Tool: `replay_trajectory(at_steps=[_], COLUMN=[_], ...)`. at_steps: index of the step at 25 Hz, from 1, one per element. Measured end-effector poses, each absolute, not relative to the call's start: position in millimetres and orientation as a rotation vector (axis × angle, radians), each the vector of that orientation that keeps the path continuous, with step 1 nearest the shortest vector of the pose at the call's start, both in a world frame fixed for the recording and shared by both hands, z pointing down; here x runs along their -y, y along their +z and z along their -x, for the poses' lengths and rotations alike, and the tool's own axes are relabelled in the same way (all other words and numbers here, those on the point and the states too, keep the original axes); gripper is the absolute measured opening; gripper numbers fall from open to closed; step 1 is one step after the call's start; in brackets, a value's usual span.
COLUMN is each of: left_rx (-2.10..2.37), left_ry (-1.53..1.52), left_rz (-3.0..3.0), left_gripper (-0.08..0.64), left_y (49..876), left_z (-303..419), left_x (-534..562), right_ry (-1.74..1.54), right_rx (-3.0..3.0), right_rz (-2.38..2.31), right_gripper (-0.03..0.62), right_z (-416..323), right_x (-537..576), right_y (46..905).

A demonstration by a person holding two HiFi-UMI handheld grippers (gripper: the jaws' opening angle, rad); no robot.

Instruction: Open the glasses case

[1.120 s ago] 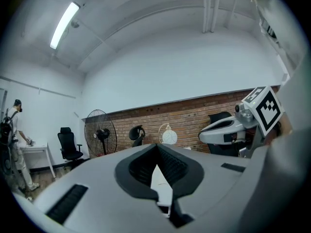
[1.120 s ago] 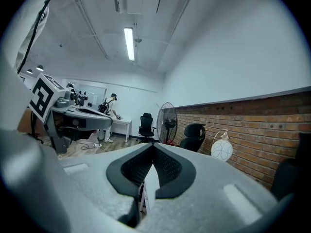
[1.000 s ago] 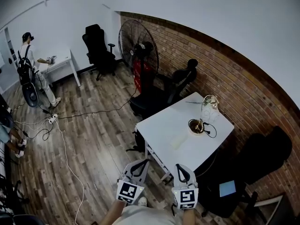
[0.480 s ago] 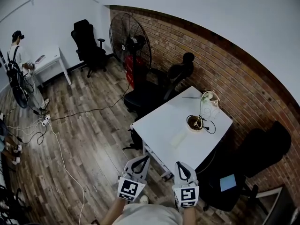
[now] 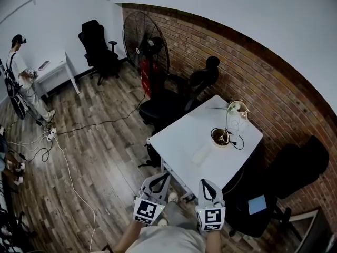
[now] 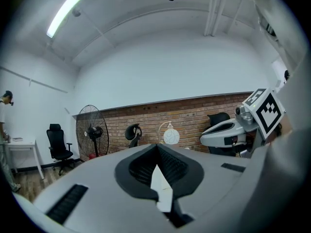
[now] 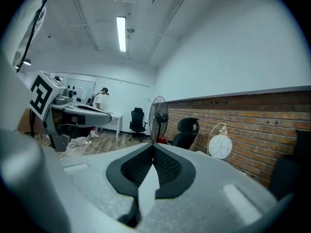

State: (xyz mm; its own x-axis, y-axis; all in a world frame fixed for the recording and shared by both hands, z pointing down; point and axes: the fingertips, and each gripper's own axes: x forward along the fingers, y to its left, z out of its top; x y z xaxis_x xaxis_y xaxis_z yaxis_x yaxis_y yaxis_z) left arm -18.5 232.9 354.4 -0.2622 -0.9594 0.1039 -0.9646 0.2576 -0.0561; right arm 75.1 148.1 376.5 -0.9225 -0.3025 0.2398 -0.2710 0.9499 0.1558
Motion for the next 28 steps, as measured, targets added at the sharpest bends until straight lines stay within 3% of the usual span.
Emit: replay_trajectory(at_steps=[28], left_rx=[2.415], left_ry=[0.260], left_rz=[-1.870], left_gripper=[0.002], left_y=[369.7], left_z=[125.9], left_x=[-97.5], right_ry=[-0.065], right_rx=[2.853], right_rz=[-0.448], right_gripper=[0.006], right_z=[32.6], right_x=[-10.6], right_y=[394.6])
